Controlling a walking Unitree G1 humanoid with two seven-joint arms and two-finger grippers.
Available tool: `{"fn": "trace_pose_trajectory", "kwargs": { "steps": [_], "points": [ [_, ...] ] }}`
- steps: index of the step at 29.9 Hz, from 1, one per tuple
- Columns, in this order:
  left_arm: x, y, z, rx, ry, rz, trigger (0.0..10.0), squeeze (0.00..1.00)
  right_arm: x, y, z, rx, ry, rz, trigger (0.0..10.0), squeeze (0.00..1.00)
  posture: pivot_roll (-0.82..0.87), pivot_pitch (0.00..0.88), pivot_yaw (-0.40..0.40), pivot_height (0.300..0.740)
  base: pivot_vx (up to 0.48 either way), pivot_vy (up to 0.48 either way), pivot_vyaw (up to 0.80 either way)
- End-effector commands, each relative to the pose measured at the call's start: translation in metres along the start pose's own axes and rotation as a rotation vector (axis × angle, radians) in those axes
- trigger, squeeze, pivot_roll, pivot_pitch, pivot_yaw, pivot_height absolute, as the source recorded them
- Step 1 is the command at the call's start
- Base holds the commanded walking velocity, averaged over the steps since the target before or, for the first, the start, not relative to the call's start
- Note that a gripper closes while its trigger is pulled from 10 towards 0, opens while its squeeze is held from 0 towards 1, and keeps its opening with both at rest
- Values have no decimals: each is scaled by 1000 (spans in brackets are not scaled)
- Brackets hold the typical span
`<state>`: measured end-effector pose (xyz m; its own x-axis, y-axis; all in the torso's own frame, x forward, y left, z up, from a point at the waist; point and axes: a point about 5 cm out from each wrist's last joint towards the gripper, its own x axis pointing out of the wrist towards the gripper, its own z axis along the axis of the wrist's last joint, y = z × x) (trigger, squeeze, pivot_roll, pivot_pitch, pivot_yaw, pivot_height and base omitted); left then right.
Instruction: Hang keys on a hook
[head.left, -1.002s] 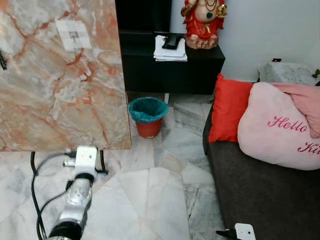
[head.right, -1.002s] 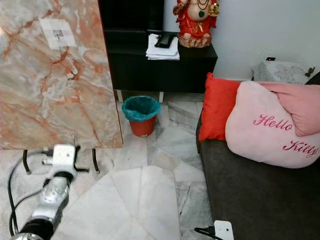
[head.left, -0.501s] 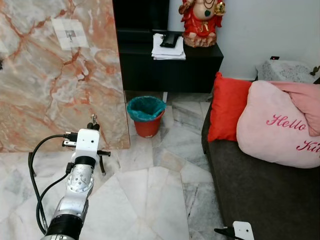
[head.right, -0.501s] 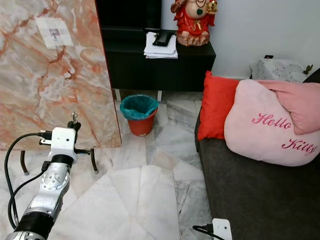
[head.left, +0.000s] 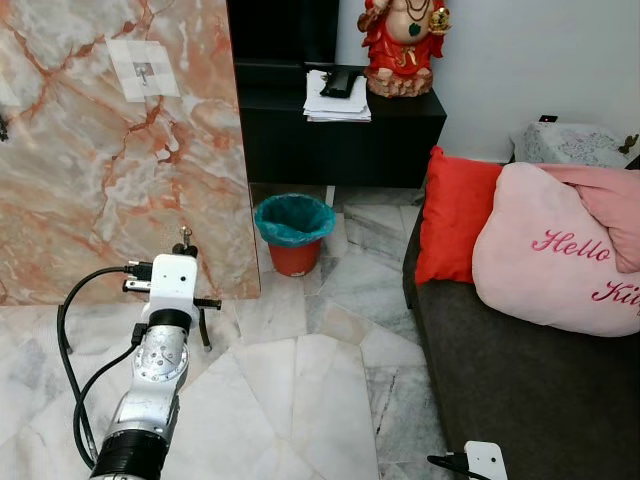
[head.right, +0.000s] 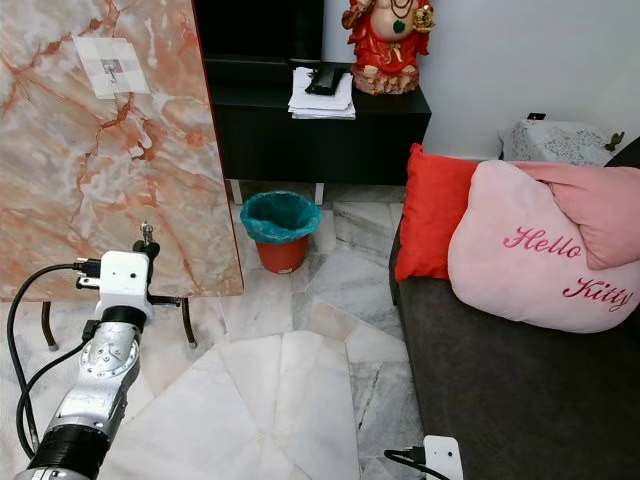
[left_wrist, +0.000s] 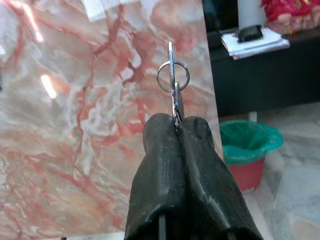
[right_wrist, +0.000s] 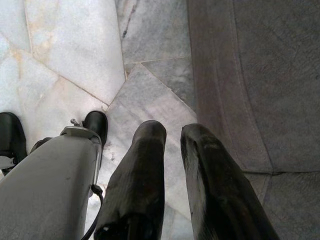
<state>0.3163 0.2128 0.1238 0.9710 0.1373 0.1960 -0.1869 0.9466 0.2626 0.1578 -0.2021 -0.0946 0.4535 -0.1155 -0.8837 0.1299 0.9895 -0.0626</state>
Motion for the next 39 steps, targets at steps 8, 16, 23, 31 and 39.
{"fn": "trace_pose_trajectory", "kwargs": {
  "steps": [8,16,23,31,39],
  "points": [
    [2,7,4,-18,4,30,10000,0,0,-2,3,-46,-24,-11,10000,0,98,66,-86,740,30,0,366],
    [3,7,6,-22,1,33,10000,0,0,0,2,-29,-18,1,10000,0,100,68,-87,740,253,0,66],
    [3,7,8,-24,-4,31,10000,0,0,0,3,-73,-24,-3,10000,0,101,68,-87,740,306,0,229],
    [6,8,12,-26,-16,31,10000,0,0,-1,2,-33,-25,-7,10000,0,101,67,-86,740,322,0,327],
    [7,7,13,-30,-21,30,10000,0,0,0,3,-36,-26,-2,10000,0,103,68,-88,740,323,0,0]
  ]
}}
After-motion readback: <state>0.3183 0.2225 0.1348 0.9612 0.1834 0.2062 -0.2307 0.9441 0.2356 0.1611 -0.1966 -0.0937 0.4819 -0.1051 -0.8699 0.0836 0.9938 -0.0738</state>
